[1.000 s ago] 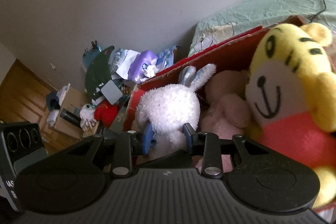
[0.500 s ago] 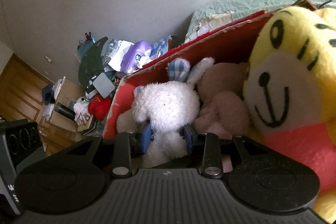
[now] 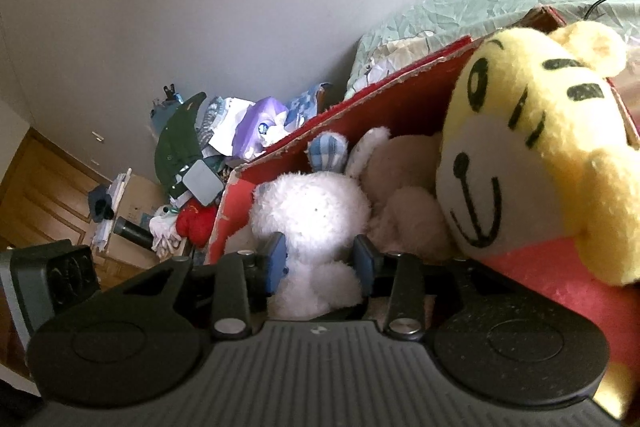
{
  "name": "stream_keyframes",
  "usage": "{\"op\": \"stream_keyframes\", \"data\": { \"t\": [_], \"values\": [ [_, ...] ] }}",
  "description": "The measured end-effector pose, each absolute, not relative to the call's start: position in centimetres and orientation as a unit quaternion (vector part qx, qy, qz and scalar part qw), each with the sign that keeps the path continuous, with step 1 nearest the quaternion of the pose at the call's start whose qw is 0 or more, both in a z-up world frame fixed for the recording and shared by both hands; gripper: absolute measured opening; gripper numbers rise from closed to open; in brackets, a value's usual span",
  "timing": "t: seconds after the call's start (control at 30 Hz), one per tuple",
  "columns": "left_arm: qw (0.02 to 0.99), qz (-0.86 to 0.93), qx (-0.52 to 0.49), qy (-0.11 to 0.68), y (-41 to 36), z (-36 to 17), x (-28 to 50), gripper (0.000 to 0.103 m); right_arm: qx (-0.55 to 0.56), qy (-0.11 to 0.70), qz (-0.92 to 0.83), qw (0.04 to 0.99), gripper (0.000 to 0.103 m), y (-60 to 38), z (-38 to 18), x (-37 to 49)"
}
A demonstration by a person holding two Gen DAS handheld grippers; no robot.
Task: Organize objects
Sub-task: 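Press the bunny down into the box and open the right tool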
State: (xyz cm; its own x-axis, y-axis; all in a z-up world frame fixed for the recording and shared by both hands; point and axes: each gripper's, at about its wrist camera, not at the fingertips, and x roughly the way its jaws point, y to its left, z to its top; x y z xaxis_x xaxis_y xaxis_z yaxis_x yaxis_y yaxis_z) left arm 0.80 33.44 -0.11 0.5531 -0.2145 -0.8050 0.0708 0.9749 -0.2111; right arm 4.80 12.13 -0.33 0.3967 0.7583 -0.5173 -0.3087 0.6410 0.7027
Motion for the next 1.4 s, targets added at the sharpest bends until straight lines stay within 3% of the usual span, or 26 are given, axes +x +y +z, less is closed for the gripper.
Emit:
{"op": "stream_keyframes", "data": {
  "t": [1.4],
  "values": [
    [0.871,-0.076,-0.071,0.481,32.81,-0.18,1.04,0.084,0.255,0.437,0.337,0.794,0.035,12.02,-1.07,4.19]
  ]
}}
